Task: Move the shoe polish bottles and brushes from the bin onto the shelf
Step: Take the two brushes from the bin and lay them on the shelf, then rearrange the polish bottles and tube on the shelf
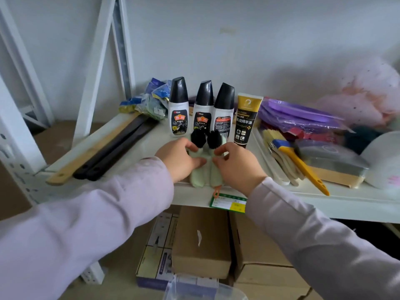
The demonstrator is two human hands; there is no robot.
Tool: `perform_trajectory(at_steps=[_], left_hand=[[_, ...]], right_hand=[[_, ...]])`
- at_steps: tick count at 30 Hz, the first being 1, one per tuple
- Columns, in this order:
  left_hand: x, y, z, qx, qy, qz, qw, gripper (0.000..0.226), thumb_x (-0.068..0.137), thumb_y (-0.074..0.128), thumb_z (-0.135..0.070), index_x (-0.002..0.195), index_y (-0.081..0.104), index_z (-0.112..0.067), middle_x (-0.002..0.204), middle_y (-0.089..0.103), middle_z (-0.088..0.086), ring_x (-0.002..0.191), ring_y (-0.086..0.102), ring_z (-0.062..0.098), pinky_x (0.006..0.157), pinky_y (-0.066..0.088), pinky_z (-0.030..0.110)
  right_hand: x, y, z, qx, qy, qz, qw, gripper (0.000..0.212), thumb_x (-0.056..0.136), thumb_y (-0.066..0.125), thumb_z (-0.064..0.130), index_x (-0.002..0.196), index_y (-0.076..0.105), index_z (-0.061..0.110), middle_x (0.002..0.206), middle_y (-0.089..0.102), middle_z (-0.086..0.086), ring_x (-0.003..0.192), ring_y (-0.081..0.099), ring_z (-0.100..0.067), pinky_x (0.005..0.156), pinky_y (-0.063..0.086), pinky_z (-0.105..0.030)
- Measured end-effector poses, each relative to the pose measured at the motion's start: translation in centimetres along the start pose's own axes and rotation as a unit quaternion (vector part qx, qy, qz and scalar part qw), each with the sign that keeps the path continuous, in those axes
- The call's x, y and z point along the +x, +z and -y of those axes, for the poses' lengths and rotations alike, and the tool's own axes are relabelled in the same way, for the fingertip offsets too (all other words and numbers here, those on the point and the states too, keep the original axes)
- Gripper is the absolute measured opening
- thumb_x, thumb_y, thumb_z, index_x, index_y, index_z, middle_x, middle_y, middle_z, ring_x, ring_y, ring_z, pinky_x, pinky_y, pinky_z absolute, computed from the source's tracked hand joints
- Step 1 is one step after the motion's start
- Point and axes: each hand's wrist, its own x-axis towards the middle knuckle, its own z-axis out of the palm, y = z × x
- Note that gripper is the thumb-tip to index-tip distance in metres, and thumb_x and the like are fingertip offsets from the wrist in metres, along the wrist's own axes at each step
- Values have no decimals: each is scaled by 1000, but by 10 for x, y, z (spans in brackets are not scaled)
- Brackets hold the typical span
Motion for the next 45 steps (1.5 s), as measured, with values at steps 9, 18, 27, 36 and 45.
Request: perform_trajectory(at_steps=[9,18,27,36,45], left_hand=[[-1,-7,-5,73,-29,25,997,41,78,66,-48,112,55,-27,104,60,0,90,59,22,72,41,29],[20,-41,-34,125,-55,26,990,36,80,64,-47,106,58,-22,105,60,-1,88,56,18,70,39,27],[62,-75,-51,117,4,-103,988,41,81,66,-34,118,53,-21,123,58,4,111,56,25,86,41,30],[120,-108,-56,120,52,-90,987,60,79,69,-32,132,42,-31,135,43,11,119,51,31,103,43,39],[145,-97,-44,178,42,1,983,48,83,65,-33,128,52,-20,128,59,6,99,56,24,76,39,24]], right_hand=[[0,-6,-9,-79,-43,11,996,26,92,48,22,115,58,19,117,56,-15,98,58,-31,75,37,-25],[33,-63,-3,-134,-136,14,981,24,86,54,23,108,64,22,111,64,-10,96,60,-27,76,40,-25],[95,-101,49,-105,-234,-104,961,35,85,58,15,119,54,22,118,55,-11,102,56,-27,84,45,-32],[148,-87,80,-208,-191,70,957,58,86,61,25,139,36,23,133,55,-8,118,53,-27,97,45,-36],[154,-72,87,-242,-185,101,947,45,84,65,21,127,51,19,127,59,-8,115,53,-27,83,41,-27]])
